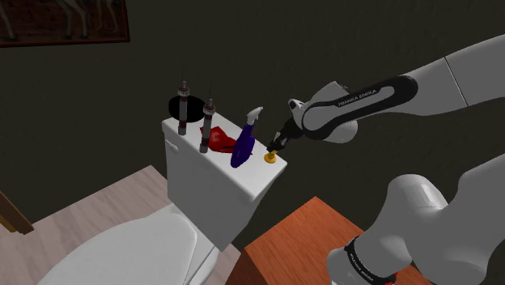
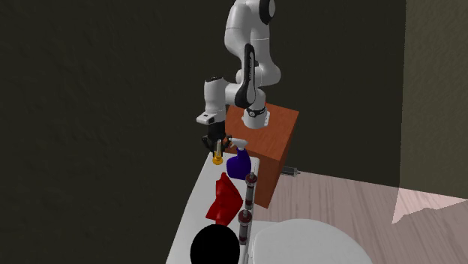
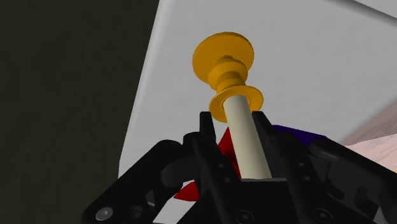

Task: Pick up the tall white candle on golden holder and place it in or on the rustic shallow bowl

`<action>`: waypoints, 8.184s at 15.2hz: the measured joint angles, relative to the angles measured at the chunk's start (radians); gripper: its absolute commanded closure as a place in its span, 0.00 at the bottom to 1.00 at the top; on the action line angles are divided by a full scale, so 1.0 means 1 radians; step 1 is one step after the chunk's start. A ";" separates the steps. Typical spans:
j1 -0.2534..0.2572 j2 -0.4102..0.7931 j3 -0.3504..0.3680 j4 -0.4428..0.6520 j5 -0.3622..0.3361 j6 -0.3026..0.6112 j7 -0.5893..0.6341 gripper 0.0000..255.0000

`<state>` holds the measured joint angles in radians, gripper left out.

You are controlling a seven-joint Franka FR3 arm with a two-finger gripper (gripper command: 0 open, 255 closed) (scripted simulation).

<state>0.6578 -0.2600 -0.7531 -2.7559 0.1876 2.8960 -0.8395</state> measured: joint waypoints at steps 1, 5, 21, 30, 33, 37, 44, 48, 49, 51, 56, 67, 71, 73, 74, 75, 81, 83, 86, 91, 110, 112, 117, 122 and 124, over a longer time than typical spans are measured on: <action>-0.005 -0.002 0.003 -0.001 -0.008 -0.004 0.008 1.00; 0.003 0.003 0.004 0.006 0.021 -0.007 0.014 1.00; -0.053 0.077 0.071 -0.025 -0.009 0.023 0.063 0.00; -0.047 0.080 0.068 -0.026 -0.002 0.027 0.059 1.00; -0.047 0.080 0.068 -0.026 -0.002 0.027 0.059 1.00; -0.062 0.071 0.079 -0.026 -0.019 0.019 0.073 1.00; -0.186 -0.026 0.180 -0.010 -0.166 -0.090 0.194 1.00; -0.233 -0.086 0.221 0.006 -0.218 -0.165 0.238 1.00; -0.243 -0.101 0.230 0.011 -0.228 -0.185 0.247 1.00; -0.254 -0.122 0.243 0.021 -0.241 -0.215 0.261 1.00; -0.281 -0.180 0.273 0.048 -0.268 -0.299 0.288 1.00; -0.280 -0.216 0.318 0.157 -0.269 -0.443 0.330 1.00; -0.210 -0.061 0.305 0.274 -0.199 -0.409 0.325 1.00; -0.180 0.017 0.297 0.343 -0.157 -0.404 0.314 1.00; -0.165 0.055 0.298 0.380 -0.137 -0.405 0.314 1.00; -0.153 0.090 0.298 0.411 -0.117 -0.405 0.312 1.00; -0.114 0.347 0.304 0.653 0.034 -0.417 0.266 1.00; -0.117 0.418 0.313 0.733 0.069 -0.435 0.258 1.00; -0.132 0.543 0.333 0.880 0.123 -0.470 0.251 1.00; -0.167 0.742 0.362 1.165 0.168 -0.565 0.279 1.00; -0.243 1.067 0.409 1.598 0.209 -0.671 0.332 0.00; -0.243 1.067 0.409 1.598 0.209 -0.671 0.332 0.00; -0.239 1.055 0.407 1.590 0.206 -0.676 0.334 0.00; -0.227 0.973 0.390 1.548 0.190 -0.715 0.334 0.00; -0.226 0.969 0.389 1.548 0.188 -0.719 0.336 0.00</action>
<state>0.4323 0.7093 -0.3636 -1.2076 0.3757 2.1769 -0.5034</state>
